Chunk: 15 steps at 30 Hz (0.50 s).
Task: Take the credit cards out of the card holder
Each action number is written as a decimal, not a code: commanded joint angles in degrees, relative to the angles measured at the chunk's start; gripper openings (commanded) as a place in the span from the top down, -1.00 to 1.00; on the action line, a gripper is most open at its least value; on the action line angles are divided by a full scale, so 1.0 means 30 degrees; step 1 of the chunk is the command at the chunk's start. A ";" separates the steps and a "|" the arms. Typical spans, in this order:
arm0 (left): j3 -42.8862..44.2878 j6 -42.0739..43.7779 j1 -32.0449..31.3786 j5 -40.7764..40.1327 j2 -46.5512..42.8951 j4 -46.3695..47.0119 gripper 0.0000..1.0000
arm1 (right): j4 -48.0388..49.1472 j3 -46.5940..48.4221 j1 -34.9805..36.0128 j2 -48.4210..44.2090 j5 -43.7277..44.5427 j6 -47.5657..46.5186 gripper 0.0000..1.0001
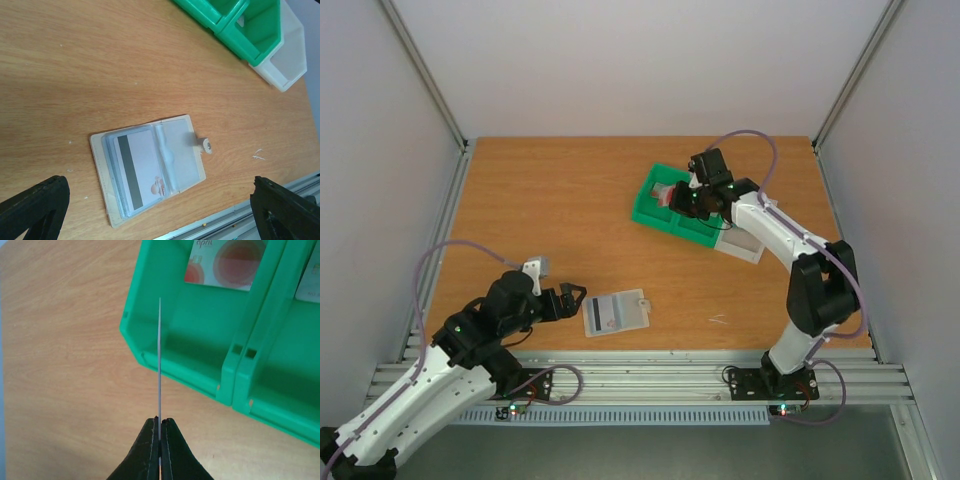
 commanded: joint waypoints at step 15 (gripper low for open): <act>-0.0757 -0.0900 -0.0043 0.0748 0.0061 0.0855 -0.99 | -0.1182 0.6269 -0.0636 0.6543 0.1233 0.0668 0.95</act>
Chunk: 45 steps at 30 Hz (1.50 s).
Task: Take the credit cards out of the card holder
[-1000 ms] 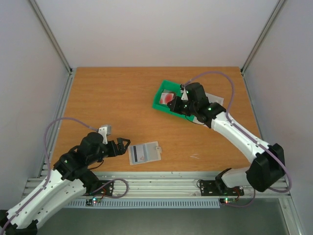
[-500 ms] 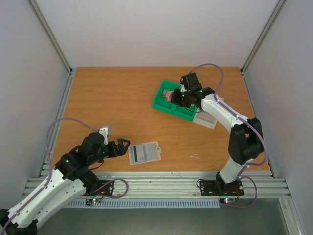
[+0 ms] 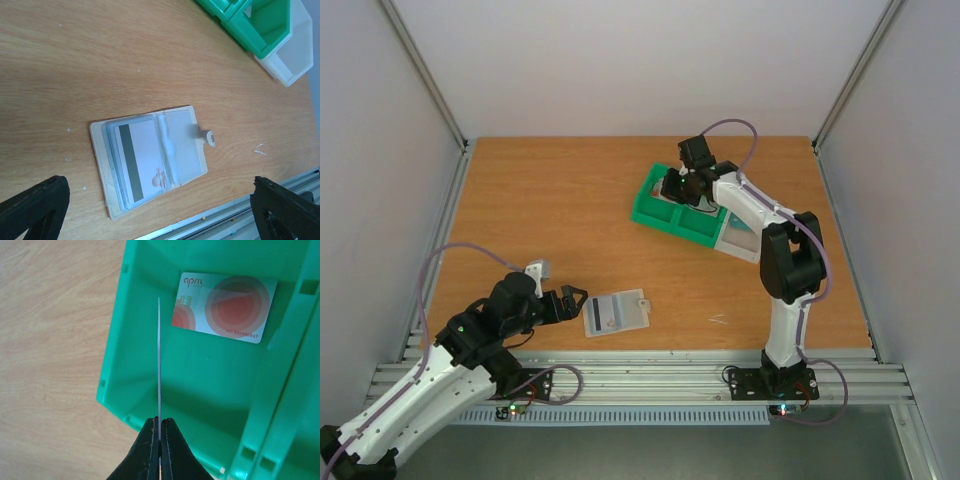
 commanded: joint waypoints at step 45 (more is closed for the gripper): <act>0.0065 -0.0166 -0.0041 0.0676 0.0784 0.0596 -0.99 | -0.3295 0.5652 -0.0693 0.4314 0.2226 0.0435 0.34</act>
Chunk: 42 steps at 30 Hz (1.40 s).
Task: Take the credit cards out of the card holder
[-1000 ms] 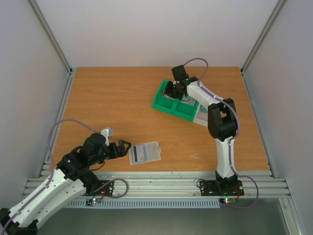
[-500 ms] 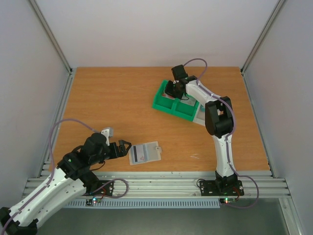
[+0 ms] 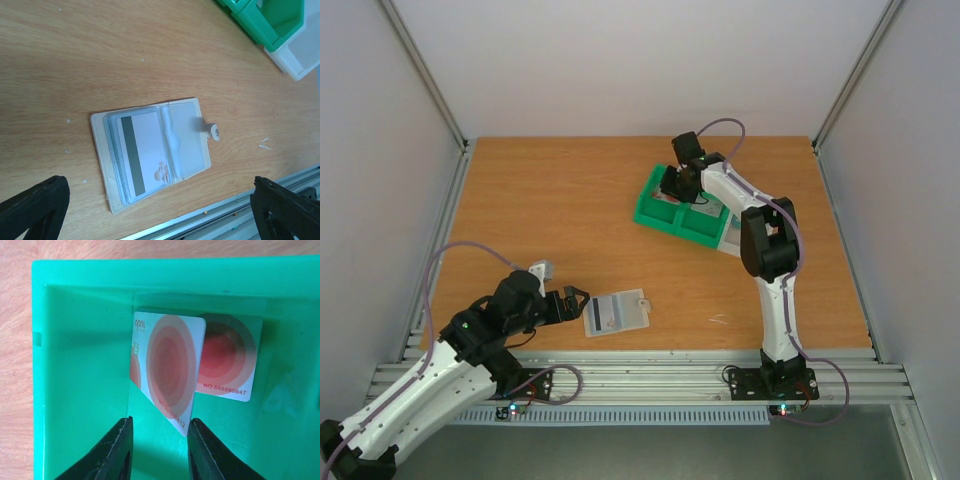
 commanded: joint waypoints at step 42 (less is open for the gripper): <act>-0.1398 0.0597 -0.0044 0.0027 0.7210 0.6479 -0.99 | 0.1108 -1.7566 0.2772 -1.6851 -0.3860 -0.2332 0.25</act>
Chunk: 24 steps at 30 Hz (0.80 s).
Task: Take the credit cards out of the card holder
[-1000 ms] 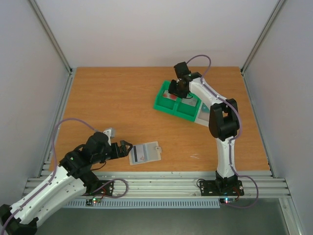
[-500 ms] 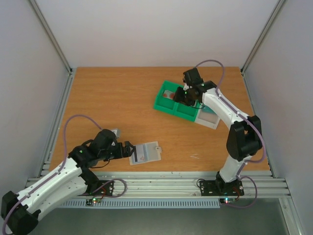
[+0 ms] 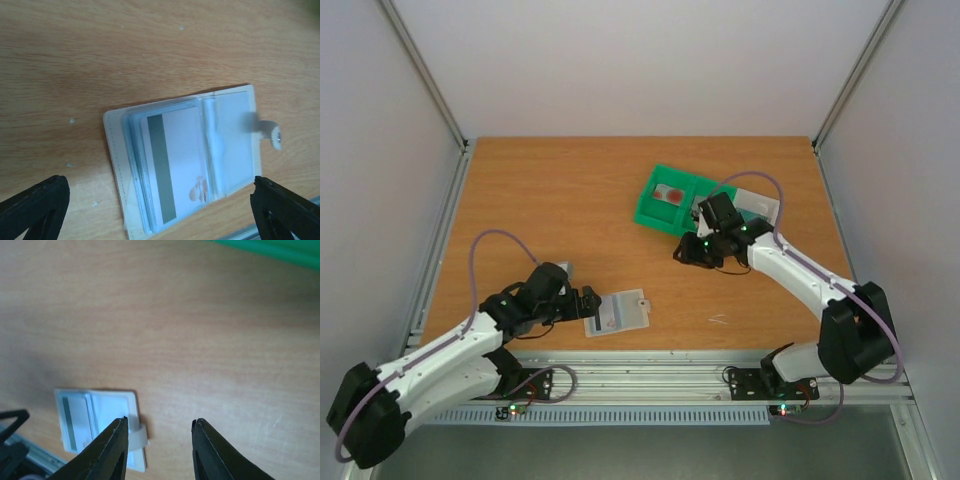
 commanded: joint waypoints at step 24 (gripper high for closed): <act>-0.0403 -0.0205 -0.0099 0.3485 0.8714 1.1390 -0.86 | 0.1714 -0.5956 0.2271 -0.6397 -0.0875 0.1410 0.27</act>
